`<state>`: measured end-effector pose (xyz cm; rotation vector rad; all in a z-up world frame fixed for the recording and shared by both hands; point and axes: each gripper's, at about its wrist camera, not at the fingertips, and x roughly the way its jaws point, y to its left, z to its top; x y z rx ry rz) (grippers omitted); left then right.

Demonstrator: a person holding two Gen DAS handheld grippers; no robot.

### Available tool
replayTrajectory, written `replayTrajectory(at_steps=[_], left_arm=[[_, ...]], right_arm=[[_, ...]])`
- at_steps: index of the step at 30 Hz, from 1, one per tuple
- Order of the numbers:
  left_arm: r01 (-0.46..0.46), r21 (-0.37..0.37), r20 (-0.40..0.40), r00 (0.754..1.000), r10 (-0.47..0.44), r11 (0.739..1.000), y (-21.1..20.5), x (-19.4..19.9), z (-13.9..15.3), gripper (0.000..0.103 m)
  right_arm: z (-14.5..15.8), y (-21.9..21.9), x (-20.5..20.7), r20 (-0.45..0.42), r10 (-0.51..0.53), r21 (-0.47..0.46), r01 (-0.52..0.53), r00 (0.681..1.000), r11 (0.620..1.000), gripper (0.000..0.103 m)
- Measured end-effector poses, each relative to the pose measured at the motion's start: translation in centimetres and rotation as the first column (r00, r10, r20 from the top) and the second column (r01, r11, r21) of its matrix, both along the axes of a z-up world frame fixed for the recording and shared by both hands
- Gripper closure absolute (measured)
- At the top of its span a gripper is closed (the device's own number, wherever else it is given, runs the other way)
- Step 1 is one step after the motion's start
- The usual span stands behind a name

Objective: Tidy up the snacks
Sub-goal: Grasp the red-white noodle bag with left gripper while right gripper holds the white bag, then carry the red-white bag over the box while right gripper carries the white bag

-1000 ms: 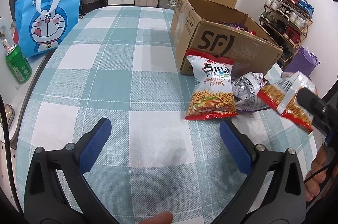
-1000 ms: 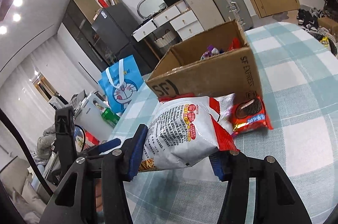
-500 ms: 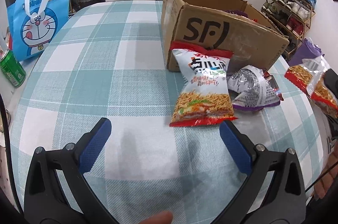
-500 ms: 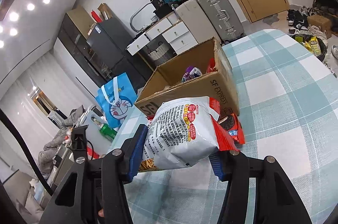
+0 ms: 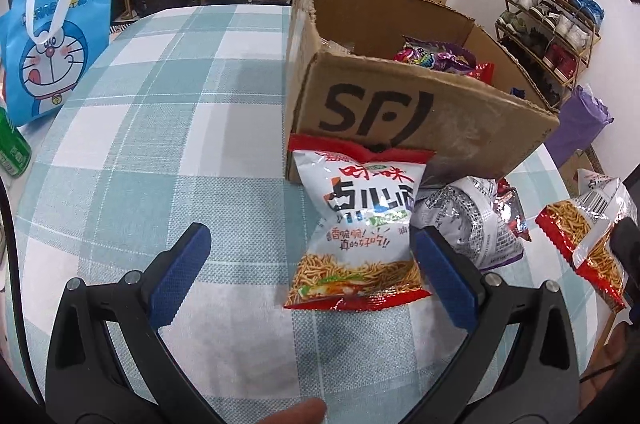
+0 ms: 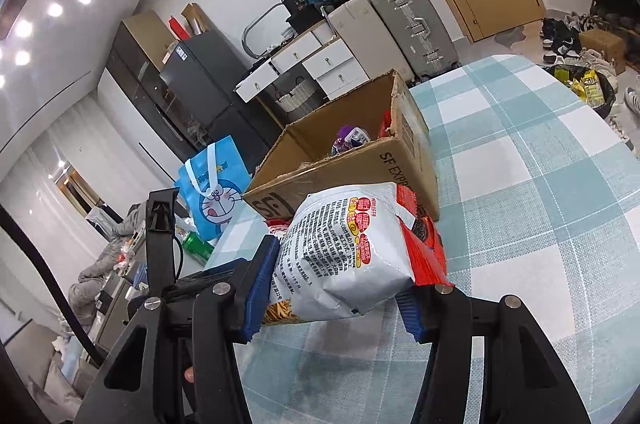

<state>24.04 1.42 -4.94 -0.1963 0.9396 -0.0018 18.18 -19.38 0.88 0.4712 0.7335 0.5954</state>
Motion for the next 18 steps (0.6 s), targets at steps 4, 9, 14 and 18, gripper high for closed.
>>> replayTrajectory(at_steps=[4, 9, 14, 18], left_arm=[[0.018, 0.002, -0.022, 1.0, -0.018, 1.0, -0.2, 0.5, -1.0, 0.005], [0.053, -0.105, -0.026, 0.998, -0.056, 0.993, 0.2, 0.9, -1.9, 0.023], [0.101, -0.171, 0.004, 0.995, -0.102, 0.98, 0.0, 0.6, -2.1, 0.054], [0.116, -0.143, 0.023, 0.993, -0.114, 0.983, -0.3, 0.2, -1.8, 0.059]], right_arm=[[-0.2, 0.2, 0.1, 0.0, 0.008, -0.005, -0.008, 1.0, 1.0, 0.048], [-0.5, 0.5, 0.4, -0.002, 0.015, -0.021, -0.016, 1.0, 1.0, 0.048], [-1.1, 0.7, 0.7, -0.013, 0.016, -0.033, -0.016, 1.0, 0.999, 0.048], [-1.4, 0.7, 0.8, -0.015, 0.009, -0.037, -0.01, 1.0, 0.999, 0.048]])
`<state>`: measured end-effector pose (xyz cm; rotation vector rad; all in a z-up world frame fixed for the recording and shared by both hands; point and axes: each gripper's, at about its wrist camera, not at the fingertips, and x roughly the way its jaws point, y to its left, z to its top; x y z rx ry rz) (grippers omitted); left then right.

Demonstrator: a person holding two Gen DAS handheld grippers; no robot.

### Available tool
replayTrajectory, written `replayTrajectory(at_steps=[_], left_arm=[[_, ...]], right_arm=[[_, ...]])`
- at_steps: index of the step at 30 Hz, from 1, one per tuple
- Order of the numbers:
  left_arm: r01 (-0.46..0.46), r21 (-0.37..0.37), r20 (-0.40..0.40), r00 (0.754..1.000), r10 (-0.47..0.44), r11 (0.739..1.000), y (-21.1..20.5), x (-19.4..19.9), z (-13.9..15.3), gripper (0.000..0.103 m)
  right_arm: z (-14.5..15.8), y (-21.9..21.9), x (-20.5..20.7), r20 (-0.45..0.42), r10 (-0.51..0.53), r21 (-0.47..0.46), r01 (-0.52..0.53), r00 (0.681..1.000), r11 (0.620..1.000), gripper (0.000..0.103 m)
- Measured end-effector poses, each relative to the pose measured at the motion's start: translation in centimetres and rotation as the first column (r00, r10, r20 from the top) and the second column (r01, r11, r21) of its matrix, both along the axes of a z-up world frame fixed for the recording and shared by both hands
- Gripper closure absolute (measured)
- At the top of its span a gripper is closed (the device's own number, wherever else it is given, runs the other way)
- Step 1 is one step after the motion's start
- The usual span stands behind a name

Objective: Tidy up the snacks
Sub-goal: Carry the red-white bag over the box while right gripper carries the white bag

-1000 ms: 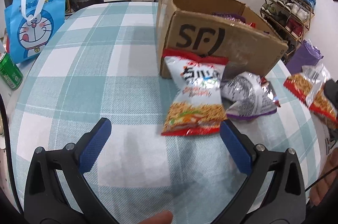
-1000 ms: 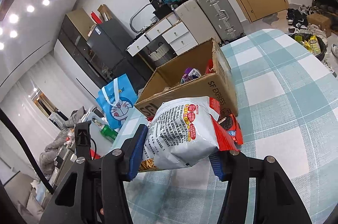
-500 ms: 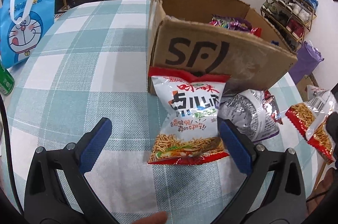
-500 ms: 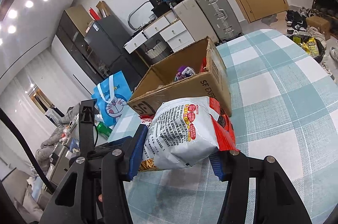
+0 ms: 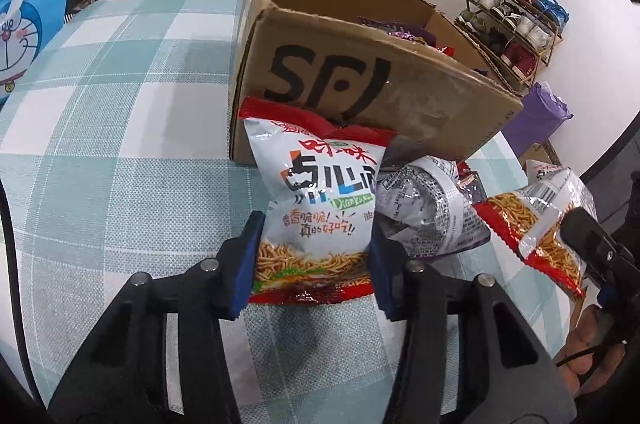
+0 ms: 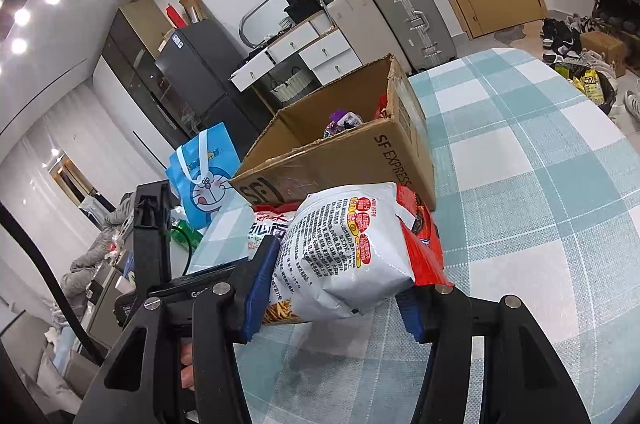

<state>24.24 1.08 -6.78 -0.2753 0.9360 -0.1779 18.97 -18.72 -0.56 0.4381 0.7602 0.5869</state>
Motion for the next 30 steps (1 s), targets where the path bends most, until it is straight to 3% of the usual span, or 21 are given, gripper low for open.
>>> replayTrajectory(at_steps=[18, 30], left_arm=[[-0.009, 0.029, 0.168, 0.986, 0.004, 1.0, 1.4, -6.5, 5.8, 0.059], [-0.007, 0.032, 0.226, 0.974, -0.001, 0.999, 1.2, -7.8, 9.4, 0.059]], right_arm=[[2.1, 0.5, -1.1, 0.086, 0.014, 0.002, -0.014, 0.996, 1.0, 0.048], [3.3, 0.0, -0.5, 0.124, 0.009, 0.028, -0.013, 0.992, 1.0, 0.048]])
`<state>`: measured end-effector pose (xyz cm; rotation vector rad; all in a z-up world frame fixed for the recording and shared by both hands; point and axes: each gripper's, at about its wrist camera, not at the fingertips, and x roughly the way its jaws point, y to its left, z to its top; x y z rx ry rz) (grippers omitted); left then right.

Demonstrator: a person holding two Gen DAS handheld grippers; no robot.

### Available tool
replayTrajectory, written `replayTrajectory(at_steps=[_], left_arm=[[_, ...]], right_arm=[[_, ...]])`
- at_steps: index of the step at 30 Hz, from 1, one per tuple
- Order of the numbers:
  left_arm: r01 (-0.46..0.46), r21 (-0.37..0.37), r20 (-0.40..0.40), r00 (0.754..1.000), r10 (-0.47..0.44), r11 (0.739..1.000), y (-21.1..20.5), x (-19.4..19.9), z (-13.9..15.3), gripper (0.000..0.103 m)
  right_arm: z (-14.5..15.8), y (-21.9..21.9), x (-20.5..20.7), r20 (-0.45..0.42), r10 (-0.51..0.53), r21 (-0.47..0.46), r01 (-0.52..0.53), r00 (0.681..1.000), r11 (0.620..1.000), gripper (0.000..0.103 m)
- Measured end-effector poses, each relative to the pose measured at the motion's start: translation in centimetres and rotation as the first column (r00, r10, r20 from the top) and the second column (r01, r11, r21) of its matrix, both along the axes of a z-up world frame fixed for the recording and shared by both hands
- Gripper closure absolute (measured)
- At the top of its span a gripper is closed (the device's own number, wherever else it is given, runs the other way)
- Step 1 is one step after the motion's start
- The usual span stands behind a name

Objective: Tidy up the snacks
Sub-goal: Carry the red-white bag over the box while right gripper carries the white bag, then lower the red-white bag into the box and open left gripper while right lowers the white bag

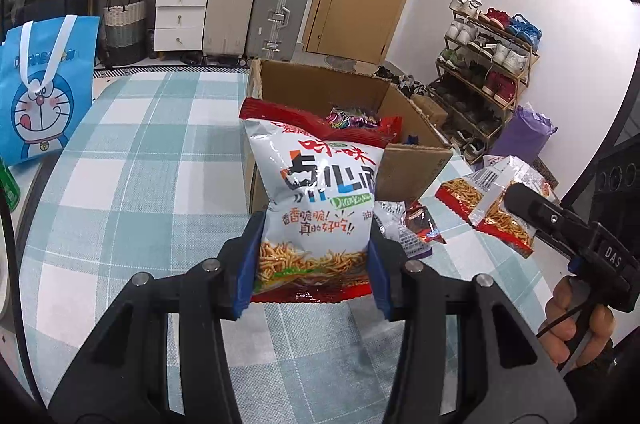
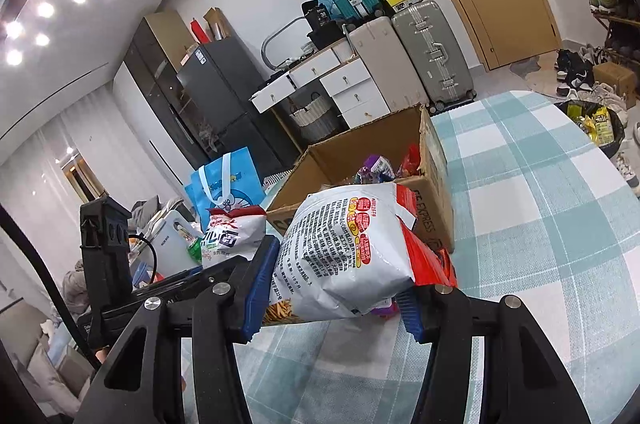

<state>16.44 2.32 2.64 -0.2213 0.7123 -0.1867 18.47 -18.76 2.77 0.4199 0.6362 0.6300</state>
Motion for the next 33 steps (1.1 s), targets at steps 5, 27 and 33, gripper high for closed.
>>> replayTrajectory(at_steps=[5, 27, 33], left_arm=[[0.004, -0.003, 0.021, 1.0, -0.004, 1.0, -0.3, -0.1, 1.5, 0.059], [-0.015, 0.03, 0.043, 0.999, 0.013, 0.999, -2.1, 7.6, 5.2, 0.059], [-0.009, 0.038, 0.036, 0.999, 0.008, 0.999, -2.7, 9.9, 4.7, 0.059]], right_arm=[[0.4, 0.2, 0.7, 0.004, 0.003, -0.007, -0.003, 1.0, 1.0, 0.048], [2.2, 2.4, 7.7, 0.026, 0.032, -0.065, -0.031, 0.999, 0.997, 0.048], [1.5, 2.7, 9.7, 0.01, 0.035, -0.082, -0.034, 0.999, 0.996, 0.048]])
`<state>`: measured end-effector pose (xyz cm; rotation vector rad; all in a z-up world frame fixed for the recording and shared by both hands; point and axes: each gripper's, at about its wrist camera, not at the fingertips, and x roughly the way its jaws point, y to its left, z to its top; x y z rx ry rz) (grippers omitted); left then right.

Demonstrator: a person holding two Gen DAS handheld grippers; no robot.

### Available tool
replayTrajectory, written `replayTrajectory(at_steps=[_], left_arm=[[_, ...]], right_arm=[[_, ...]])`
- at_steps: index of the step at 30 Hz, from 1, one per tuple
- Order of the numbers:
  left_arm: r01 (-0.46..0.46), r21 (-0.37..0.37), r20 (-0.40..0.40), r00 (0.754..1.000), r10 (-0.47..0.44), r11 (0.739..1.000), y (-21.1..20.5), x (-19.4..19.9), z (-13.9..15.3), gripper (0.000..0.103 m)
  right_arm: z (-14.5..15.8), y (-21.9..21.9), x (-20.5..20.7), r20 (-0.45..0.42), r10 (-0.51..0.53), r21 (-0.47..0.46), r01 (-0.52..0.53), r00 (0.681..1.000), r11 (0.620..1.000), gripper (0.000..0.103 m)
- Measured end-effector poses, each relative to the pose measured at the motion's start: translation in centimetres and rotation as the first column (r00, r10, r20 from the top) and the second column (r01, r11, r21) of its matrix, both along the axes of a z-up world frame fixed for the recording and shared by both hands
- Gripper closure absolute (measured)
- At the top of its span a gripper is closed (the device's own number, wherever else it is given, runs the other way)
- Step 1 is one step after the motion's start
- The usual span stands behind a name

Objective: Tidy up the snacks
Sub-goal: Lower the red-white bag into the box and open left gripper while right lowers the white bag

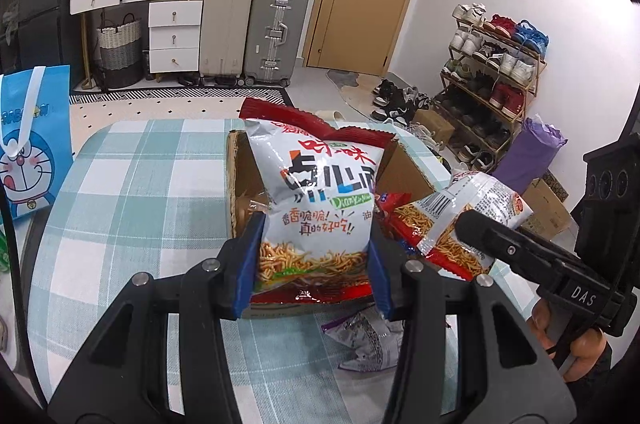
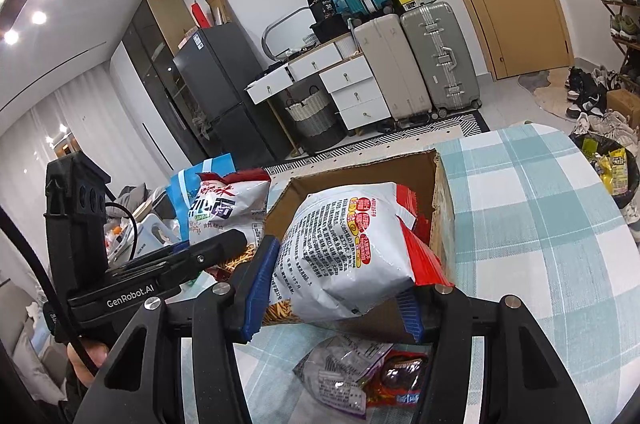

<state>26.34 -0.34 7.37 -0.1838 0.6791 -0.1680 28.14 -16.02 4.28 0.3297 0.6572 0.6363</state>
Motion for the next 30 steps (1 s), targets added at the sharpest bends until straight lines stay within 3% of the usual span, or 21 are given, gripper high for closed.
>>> replayTrajectory(at_steps=[15, 26, 30], left_arm=[[-0.003, 0.038, -0.048, 0.999, 0.004, 0.999, -0.2, 5.1, -3.1, 0.059], [0.028, 0.083, -0.092, 0.996, -0.02, 0.996, -1.0, 6.7, -5.9, 0.059], [0.033, 0.093, -0.093, 0.995, -0.025, 0.995, -1.3, 6.6, -6.1, 0.059]], right_arm=[[-1.1, 2.1, 4.1, -0.025, 0.011, -0.047, -0.012, 1.0, 0.999, 0.048], [-2.1, 3.6, 5.7, -0.025, -0.011, -0.137, 0.008, 1.0, 0.991, 0.048], [-1.9, 3.6, 5.6, -0.026, 0.017, -0.128, -0.02, 1.0, 0.992, 0.048]])
